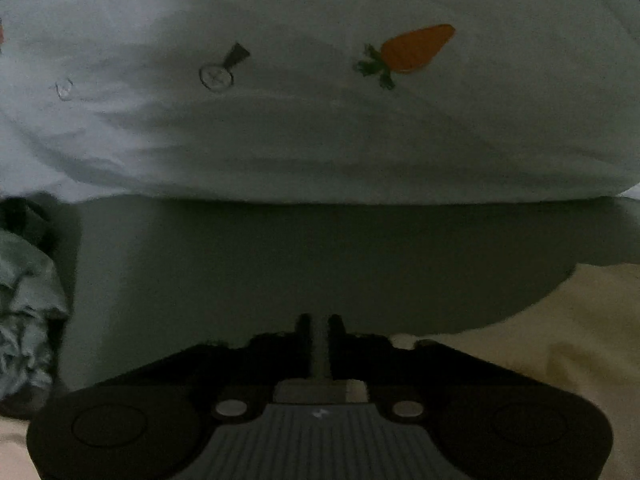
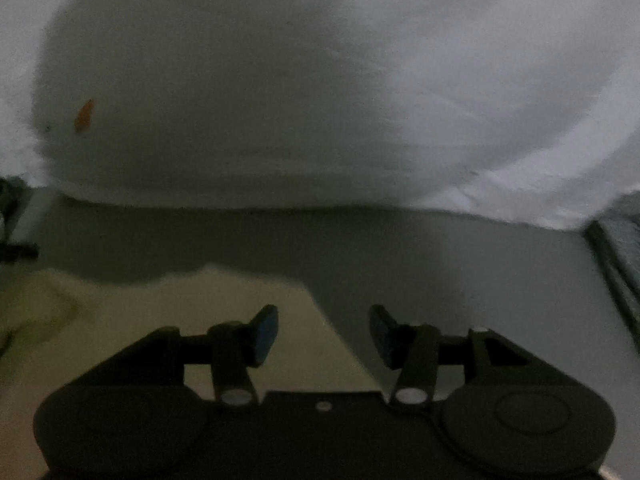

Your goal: Fold clothes

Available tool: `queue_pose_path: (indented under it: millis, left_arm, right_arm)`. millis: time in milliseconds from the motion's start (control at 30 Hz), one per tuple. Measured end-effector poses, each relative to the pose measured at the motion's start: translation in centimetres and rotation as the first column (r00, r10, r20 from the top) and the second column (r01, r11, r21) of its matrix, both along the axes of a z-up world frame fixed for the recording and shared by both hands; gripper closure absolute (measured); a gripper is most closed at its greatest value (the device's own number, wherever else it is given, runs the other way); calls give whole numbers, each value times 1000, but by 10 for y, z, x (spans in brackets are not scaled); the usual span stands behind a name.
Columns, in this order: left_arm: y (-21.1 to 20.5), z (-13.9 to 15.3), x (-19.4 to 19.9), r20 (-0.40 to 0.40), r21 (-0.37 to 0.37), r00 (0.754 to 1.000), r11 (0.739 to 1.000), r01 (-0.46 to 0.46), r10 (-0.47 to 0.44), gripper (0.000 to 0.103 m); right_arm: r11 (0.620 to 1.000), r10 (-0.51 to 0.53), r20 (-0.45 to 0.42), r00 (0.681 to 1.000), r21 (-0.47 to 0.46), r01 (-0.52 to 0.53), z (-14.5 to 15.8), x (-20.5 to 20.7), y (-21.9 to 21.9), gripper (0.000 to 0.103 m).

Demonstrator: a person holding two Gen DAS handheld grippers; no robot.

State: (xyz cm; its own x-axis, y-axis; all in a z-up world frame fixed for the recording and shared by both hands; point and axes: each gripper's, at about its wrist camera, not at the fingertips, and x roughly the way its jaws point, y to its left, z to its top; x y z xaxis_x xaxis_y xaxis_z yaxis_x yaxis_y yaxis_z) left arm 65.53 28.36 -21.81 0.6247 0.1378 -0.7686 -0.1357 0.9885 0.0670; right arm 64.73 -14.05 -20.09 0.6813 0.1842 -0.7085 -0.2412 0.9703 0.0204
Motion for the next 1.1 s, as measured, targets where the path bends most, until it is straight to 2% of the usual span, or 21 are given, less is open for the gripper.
queue_pose_path:
  millis: [100,233,300,333,367,400,433,467,500,600,767,833,933,1033,1067,1100]
  left_arm:
    - [8,-1,-8,-16,-148,999,989,27,-30,46]
    - [24,-11,-14,-59,-345,997,939,17,-40,35]
    - [35,-23,-13,-96,-465,995,885,-22,-26,35]
    - [38,-26,-15,-98,-493,995,869,-42,-8,37]
    - [41,-29,-17,-100,-520,995,852,-61,10,44]
    - [44,-32,-19,-103,-548,994,833,-79,26,80]
    - [44,-32,-20,-108,-576,994,814,-79,20,99]
    - [42,-32,-22,-102,-585,994,807,-87,33,98]
    - [39,-31,-25,-81,-566,995,820,-91,54,98]
    - [21,-13,-22,-24,-454,998,889,-56,51,98]
    - [-22,25,1,117,-291,993,955,59,-25,98]
    - [-26,31,16,133,-266,990,961,73,-39,98]
    - [-28,34,40,143,-230,988,969,85,-52,98]
    - [-32,17,64,93,-169,994,983,73,-58,94]
    - [-35,7,71,57,-151,997,987,61,-53,87]
    - [-34,-3,78,15,-132,999,990,46,-44,78]
  right_arm:
    - [997,57,-80,995,46,-54,-21,39,4,49]
    - [985,138,-172,975,122,-118,-43,67,9,45]
    - [986,143,-198,970,108,-124,-52,71,14,47]
    - [988,141,-186,972,85,-127,-52,68,17,53]
    - [989,145,-179,973,70,-134,-51,63,19,73]
    - [989,142,-178,974,64,-132,-50,59,21,96]
    - [990,134,-168,977,56,-126,-48,53,21,98]
    - [993,114,-135,984,43,-109,-45,45,19,98]
    - [995,93,-103,990,31,-90,-42,38,17,99]
    - [1000,13,-8,1000,4,-13,-28,18,5,99]
    - [995,-22,134,991,-96,35,-7,7,-3,99]
    - [992,-38,167,985,-116,58,-2,19,-4,99]
    - [991,-88,187,978,-78,105,5,47,-6,99]
    - [989,-104,154,983,-91,119,-6,76,2,97]
    - [988,-105,115,988,-105,117,-16,86,5,96]
    - [986,-104,79,991,-125,114,-25,94,8,85]
